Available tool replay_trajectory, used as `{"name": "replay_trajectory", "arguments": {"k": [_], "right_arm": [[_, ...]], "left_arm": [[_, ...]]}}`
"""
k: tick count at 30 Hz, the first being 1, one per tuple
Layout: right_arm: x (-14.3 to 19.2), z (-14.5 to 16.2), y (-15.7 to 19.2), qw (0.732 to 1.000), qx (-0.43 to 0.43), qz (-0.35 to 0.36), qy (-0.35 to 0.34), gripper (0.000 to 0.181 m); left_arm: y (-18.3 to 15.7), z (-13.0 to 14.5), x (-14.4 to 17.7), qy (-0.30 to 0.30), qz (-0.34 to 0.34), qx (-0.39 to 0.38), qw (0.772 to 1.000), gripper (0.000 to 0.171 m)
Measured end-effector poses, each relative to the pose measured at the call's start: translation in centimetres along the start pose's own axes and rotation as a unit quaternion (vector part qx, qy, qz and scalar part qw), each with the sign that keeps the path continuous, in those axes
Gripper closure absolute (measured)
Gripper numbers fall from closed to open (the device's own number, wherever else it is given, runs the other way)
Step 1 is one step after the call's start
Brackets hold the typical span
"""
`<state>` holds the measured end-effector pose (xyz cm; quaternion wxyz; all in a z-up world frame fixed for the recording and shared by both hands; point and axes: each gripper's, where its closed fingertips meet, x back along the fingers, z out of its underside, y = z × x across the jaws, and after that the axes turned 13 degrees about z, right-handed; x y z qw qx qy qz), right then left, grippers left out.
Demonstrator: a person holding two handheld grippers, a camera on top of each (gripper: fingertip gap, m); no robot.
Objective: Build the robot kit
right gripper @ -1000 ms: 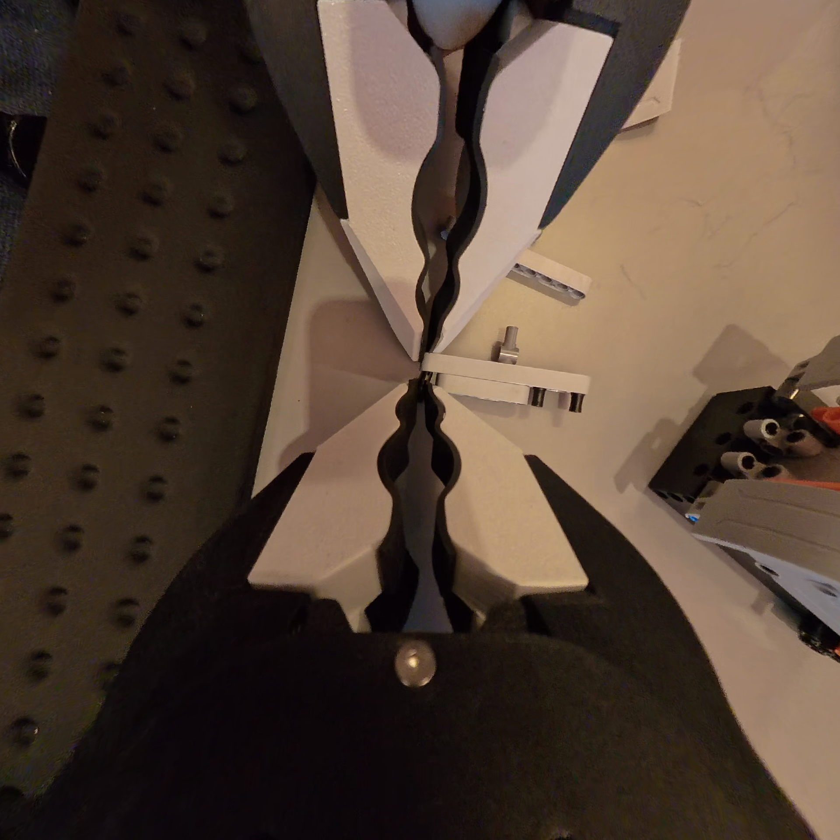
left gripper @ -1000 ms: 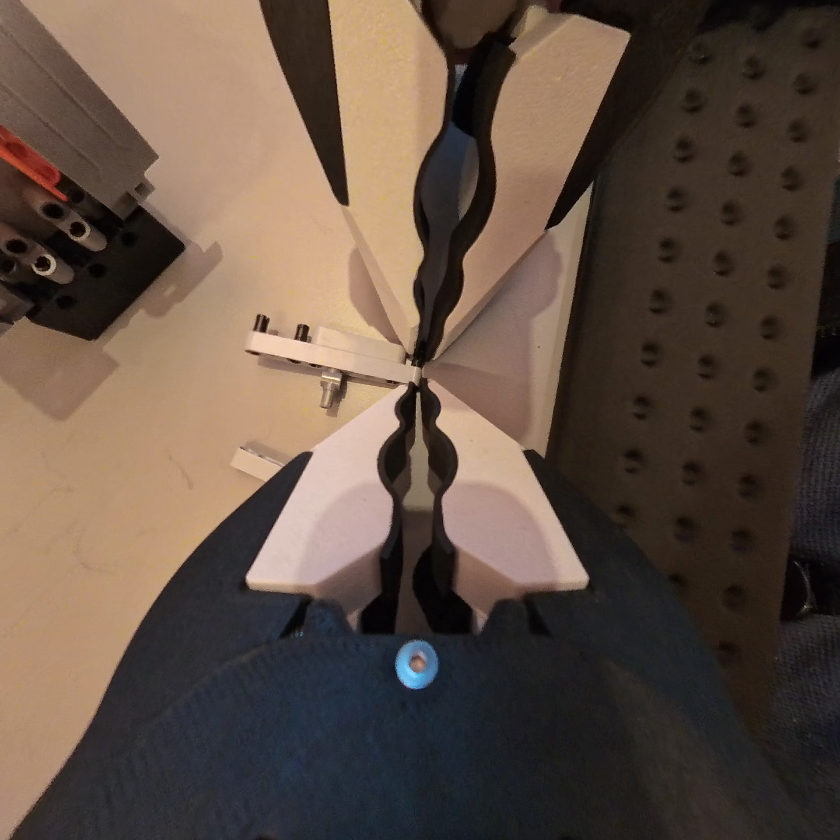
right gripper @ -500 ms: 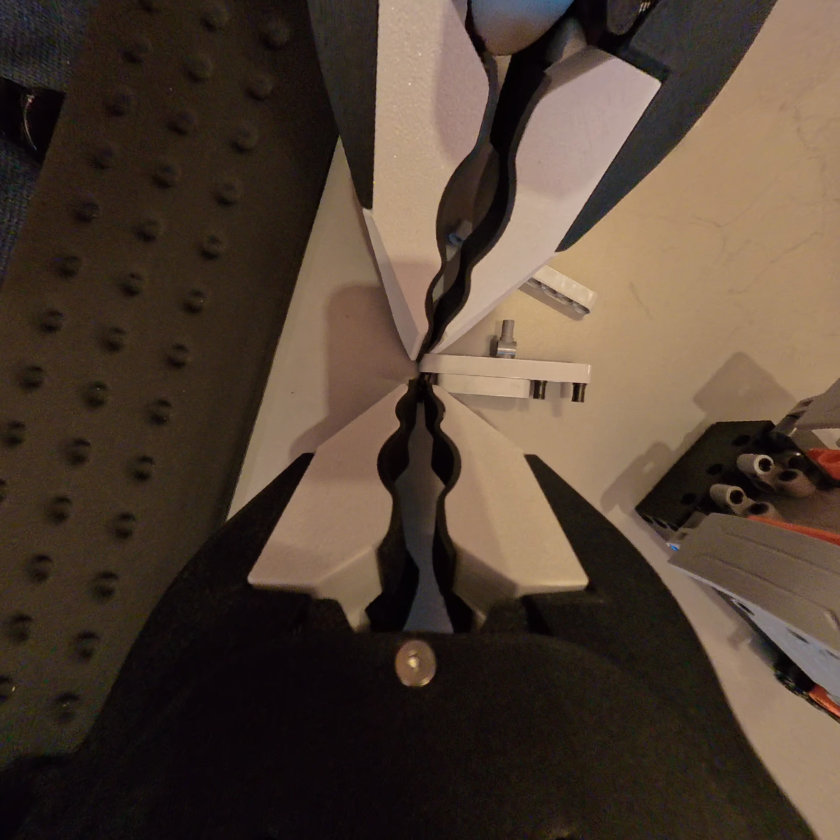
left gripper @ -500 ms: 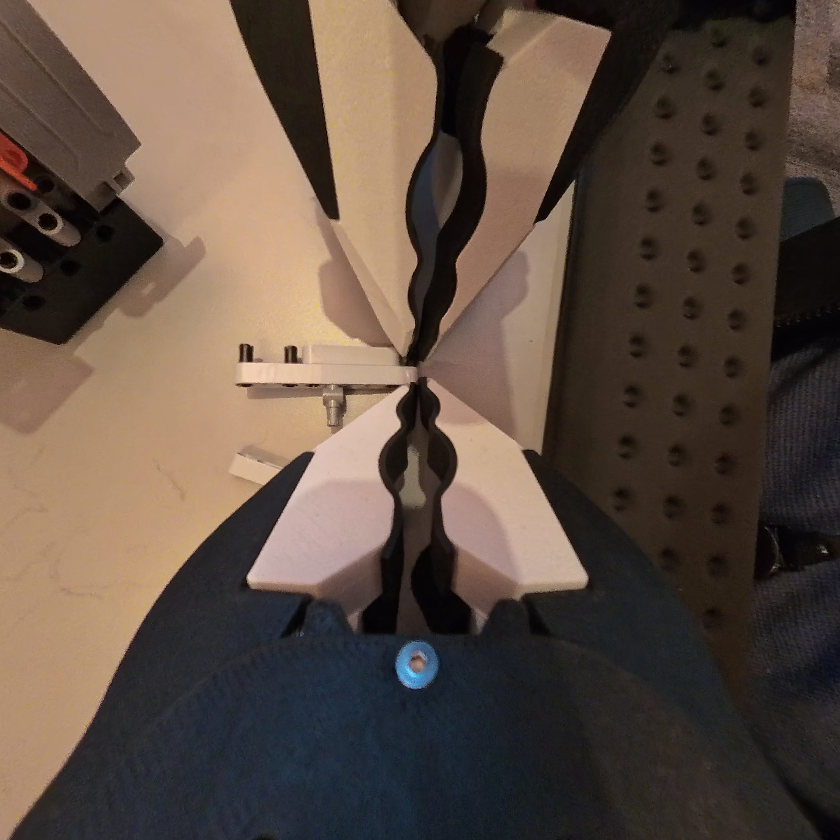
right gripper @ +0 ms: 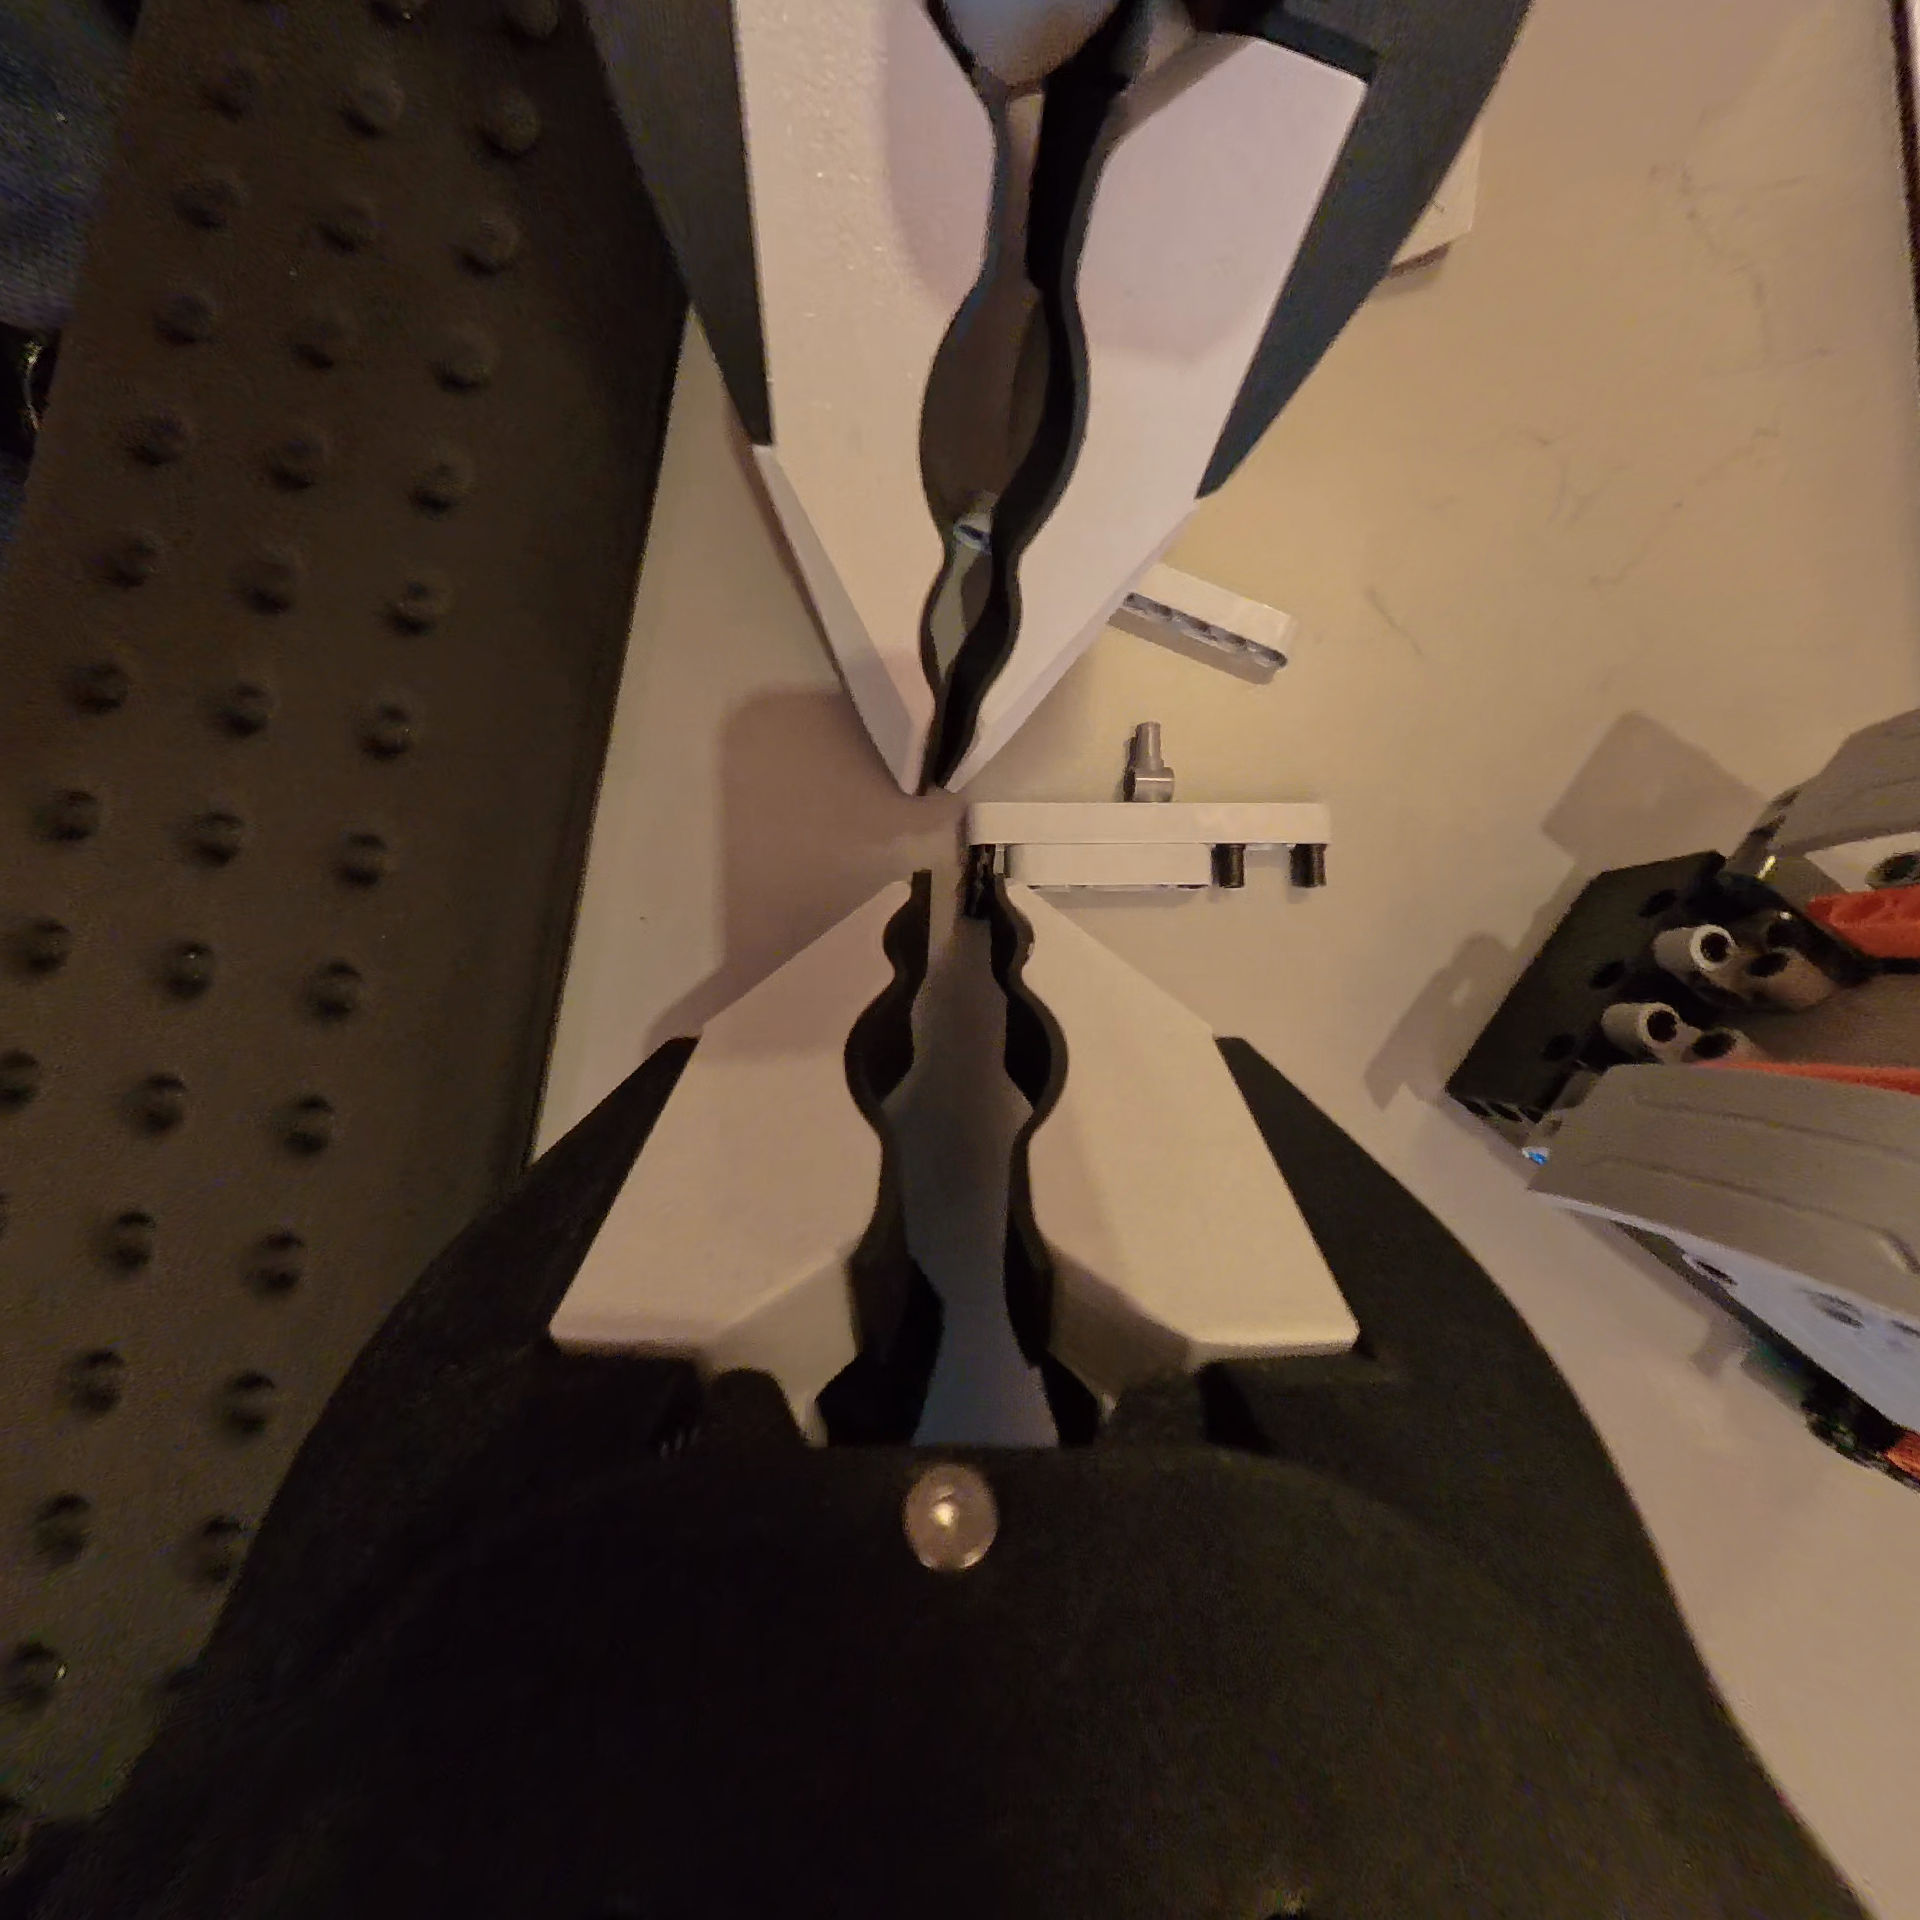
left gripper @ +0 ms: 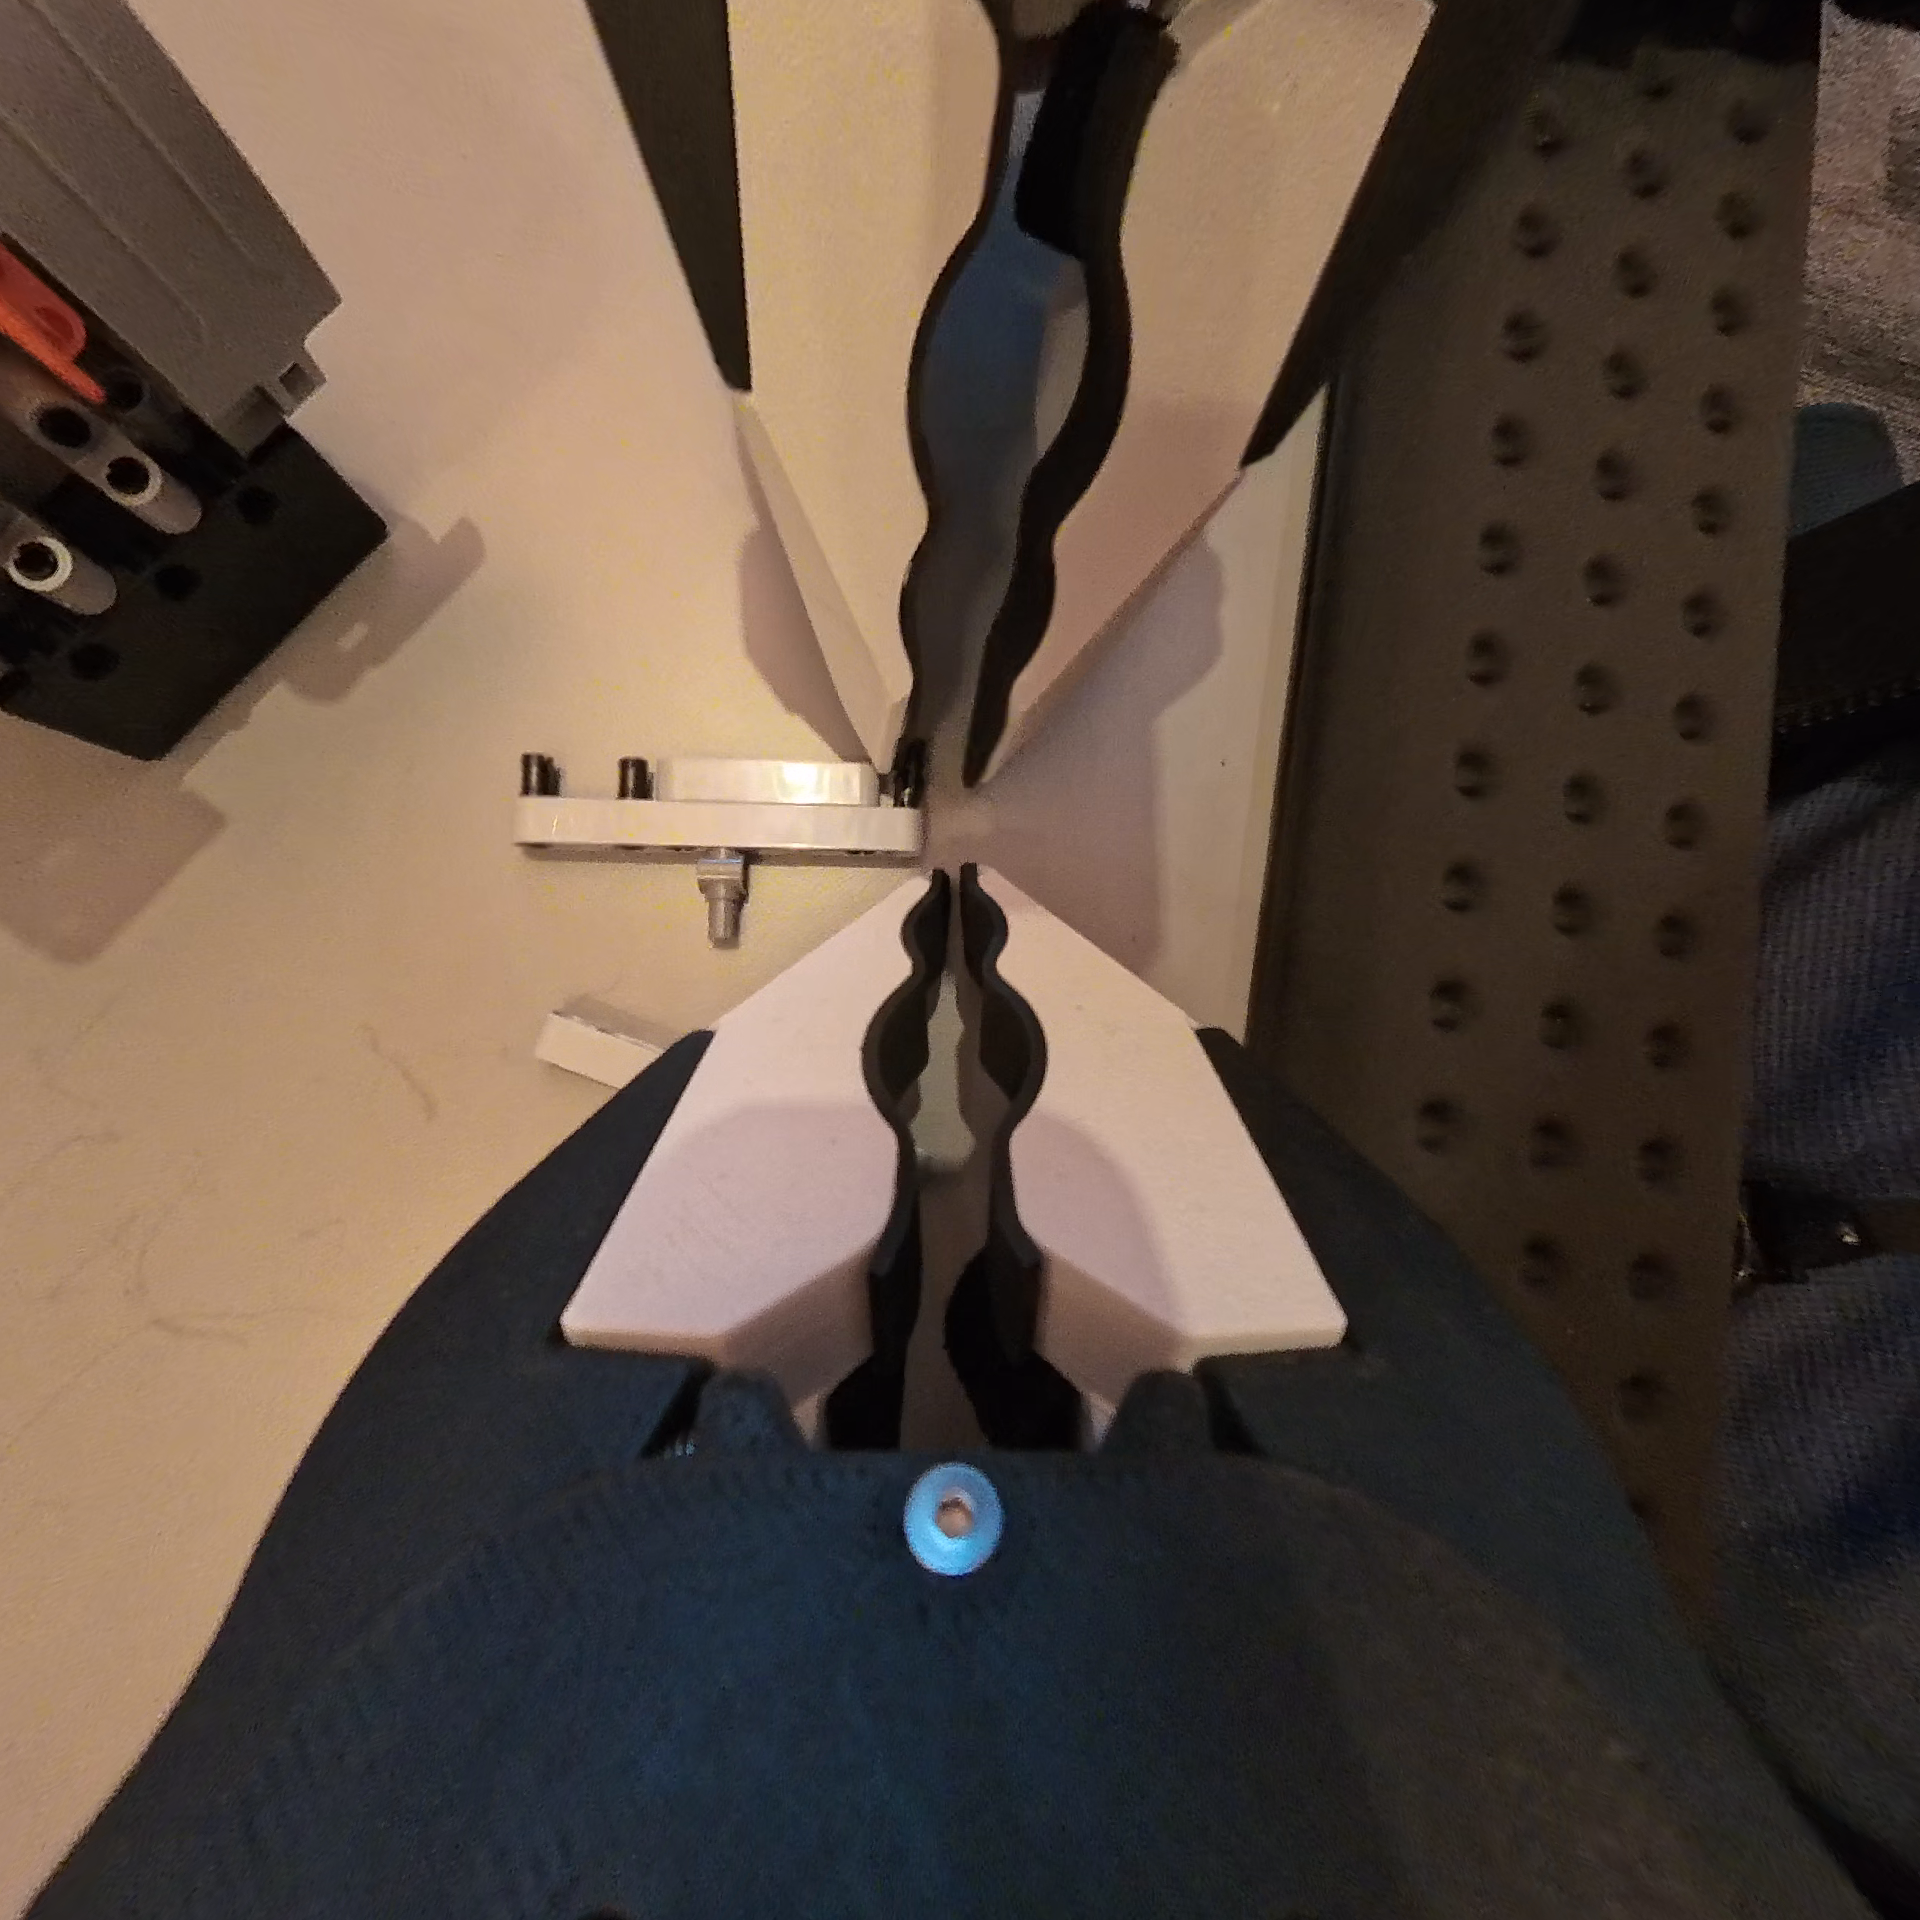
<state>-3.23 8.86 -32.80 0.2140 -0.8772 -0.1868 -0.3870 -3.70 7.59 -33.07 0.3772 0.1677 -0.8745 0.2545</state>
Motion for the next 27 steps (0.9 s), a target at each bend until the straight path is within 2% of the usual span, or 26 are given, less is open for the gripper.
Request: {"name": "replay_trajectory", "arguments": {"k": [9, 14, 22, 27], "right_arm": [[-0.05, -0.04, 0.07, 1.000, -0.003, 0.002, -0.004, 0.180], [0.12, -0.10, -0.06, 1.000, -0.007, 0.009, -0.007, 0.176], [0.48, 0.26, -0.39, 1.000, -0.022, 0.015, -0.003, 0.174], [-0.02, 0.43, -0.14, 1.000, -0.021, 0.007, 0.003, 0.180]], "left_arm": [[0.17, -0.35, -0.12, -0.004, -0.006, 0.003, 1.000, 0.164], [0.49, -0.29, -0.07, -0.004, -0.014, 0.002, 1.000, 0.171], [0.58, -0.33, -0.07, -0.003, -0.018, 0.003, 1.000, 0.171], [0.63, -0.44, -0.13, -0.004, -0.015, 0.004, 1.000, 0.171]]}}
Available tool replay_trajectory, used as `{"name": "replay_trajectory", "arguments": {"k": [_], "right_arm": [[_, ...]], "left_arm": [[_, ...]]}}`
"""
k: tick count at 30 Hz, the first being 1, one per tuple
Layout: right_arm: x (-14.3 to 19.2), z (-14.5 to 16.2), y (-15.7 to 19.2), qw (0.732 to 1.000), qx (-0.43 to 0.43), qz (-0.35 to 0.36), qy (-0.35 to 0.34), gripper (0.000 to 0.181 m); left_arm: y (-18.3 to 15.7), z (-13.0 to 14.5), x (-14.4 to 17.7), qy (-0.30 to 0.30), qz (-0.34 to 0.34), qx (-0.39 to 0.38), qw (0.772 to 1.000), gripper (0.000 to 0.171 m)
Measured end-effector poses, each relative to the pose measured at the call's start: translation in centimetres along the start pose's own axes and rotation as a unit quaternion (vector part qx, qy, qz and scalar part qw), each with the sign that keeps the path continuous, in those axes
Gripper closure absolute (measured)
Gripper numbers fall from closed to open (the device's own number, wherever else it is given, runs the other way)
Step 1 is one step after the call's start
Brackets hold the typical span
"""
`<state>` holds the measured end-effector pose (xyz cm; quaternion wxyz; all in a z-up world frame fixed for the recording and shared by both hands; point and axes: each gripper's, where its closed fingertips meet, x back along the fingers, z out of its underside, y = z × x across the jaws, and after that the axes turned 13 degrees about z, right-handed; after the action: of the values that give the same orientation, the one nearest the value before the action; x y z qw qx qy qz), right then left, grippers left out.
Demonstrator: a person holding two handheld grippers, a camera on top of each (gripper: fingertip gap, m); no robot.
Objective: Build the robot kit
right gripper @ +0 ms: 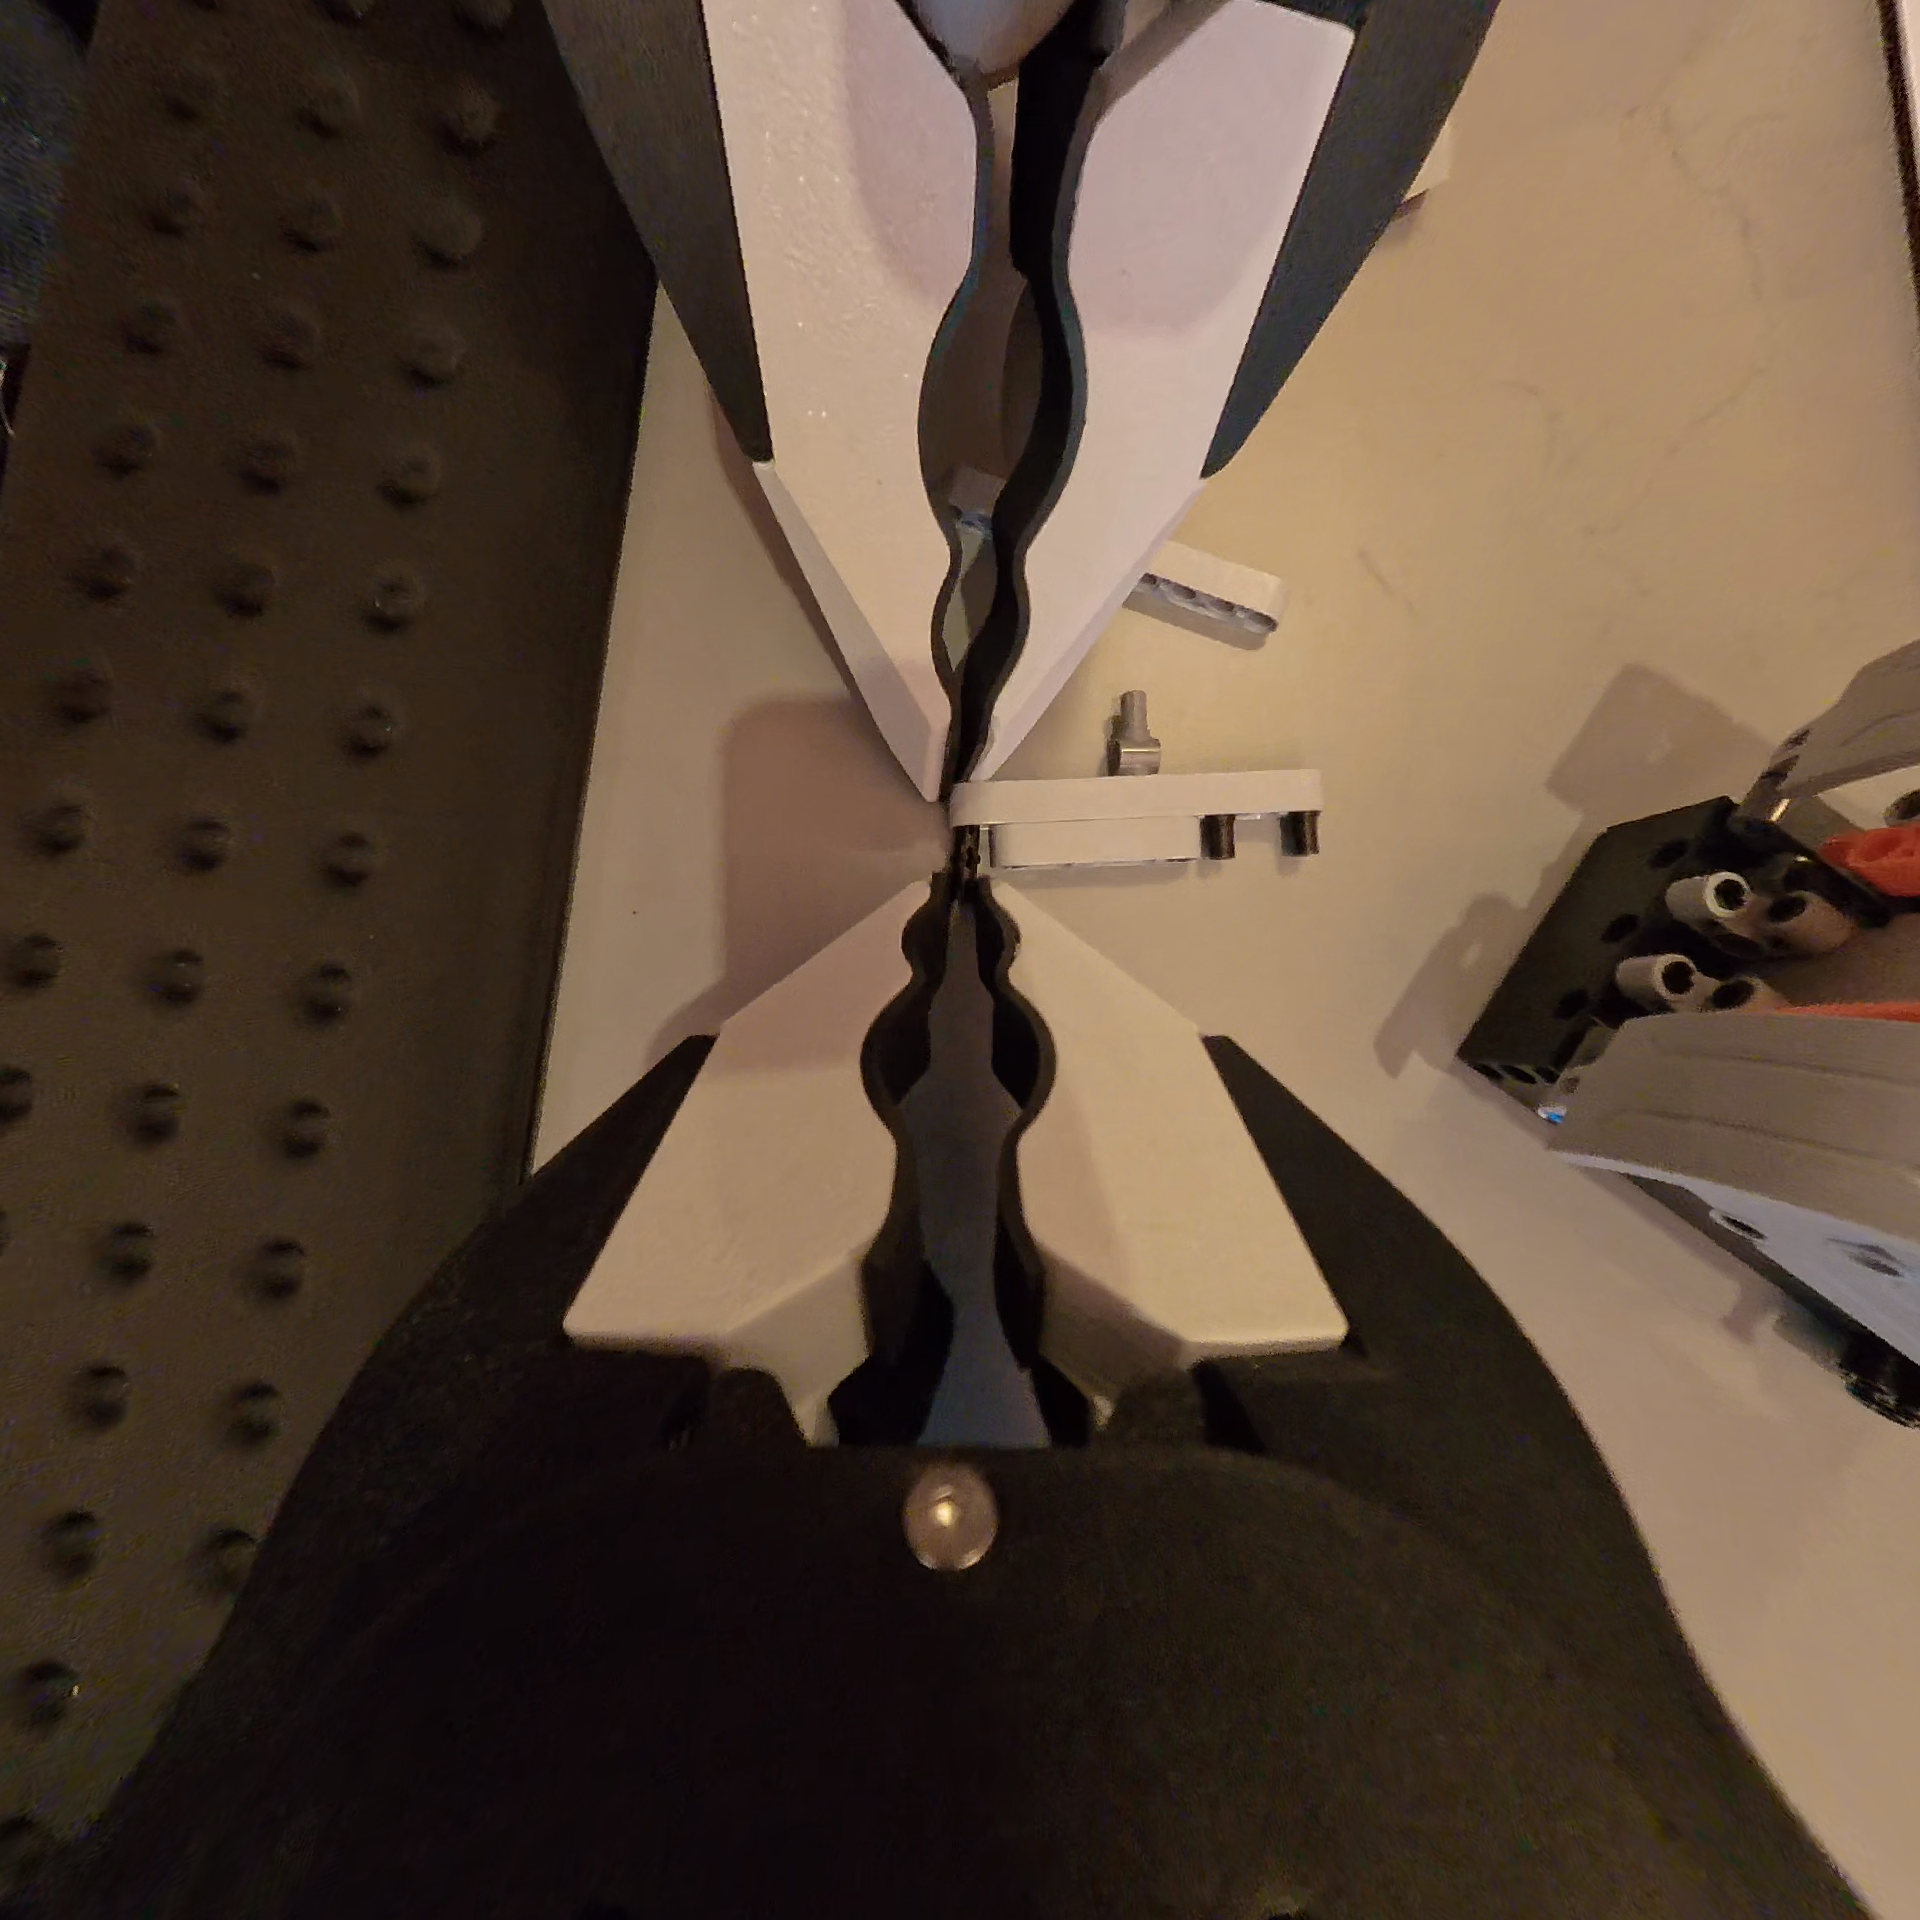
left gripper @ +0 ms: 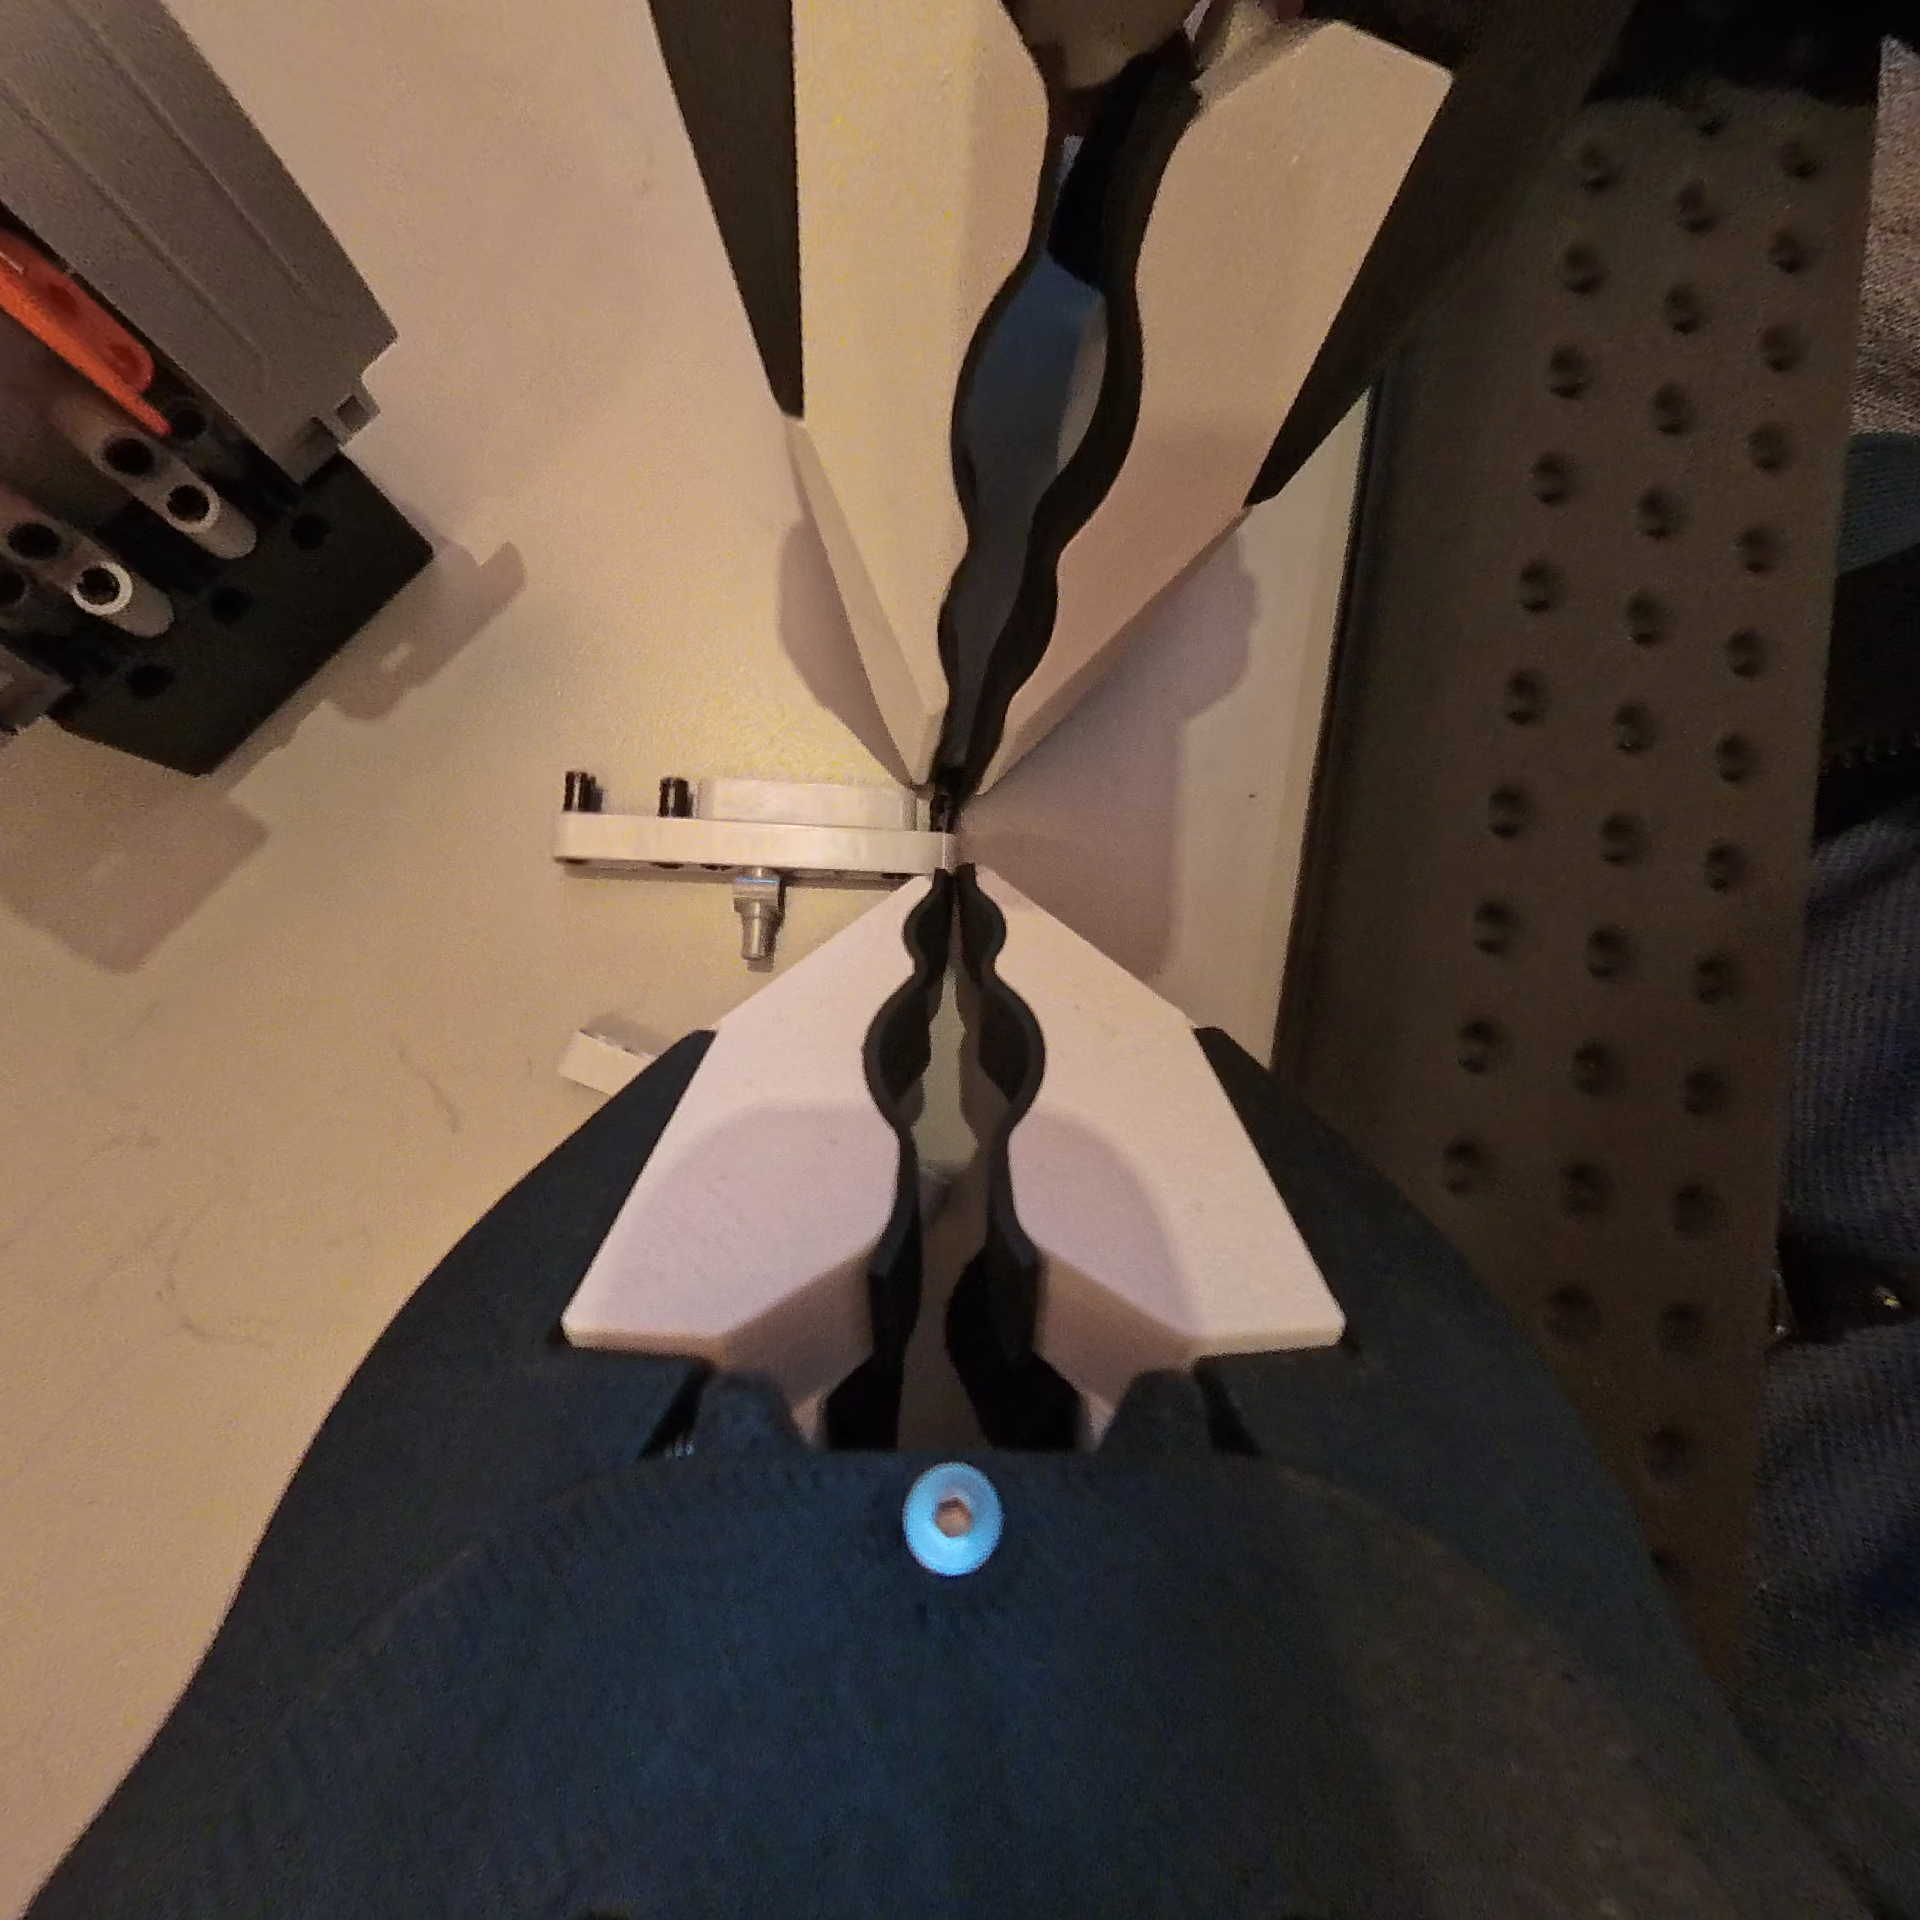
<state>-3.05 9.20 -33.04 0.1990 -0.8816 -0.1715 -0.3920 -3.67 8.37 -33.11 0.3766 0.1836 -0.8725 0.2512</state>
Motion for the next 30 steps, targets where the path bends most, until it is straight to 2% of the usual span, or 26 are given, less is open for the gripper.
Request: {"name": "replay_trajectory", "arguments": {"k": [14, 20, 30], "right_arm": [[-0.13, -0.18, 0.00, 1.000, 0.028, -0.010, -0.001, 0.181], [-0.18, -0.30, 0.05, 1.000, 0.001, -0.025, -0.004, 0.181], [0.44, 0.01, -0.49, 1.000, -0.030, -0.003, 0.000, 0.181]], "left_arm": [[0.02, -0.10, -0.03, -0.003, 0.019, 0.008, 1.000, 0.171], [0.02, -0.11, -0.04, -0.001, 0.018, 0.006, 1.000, 0.171], [0.08, -0.14, -0.08, -0.002, 0.010, -0.001, 1.000, 0.171]]}}
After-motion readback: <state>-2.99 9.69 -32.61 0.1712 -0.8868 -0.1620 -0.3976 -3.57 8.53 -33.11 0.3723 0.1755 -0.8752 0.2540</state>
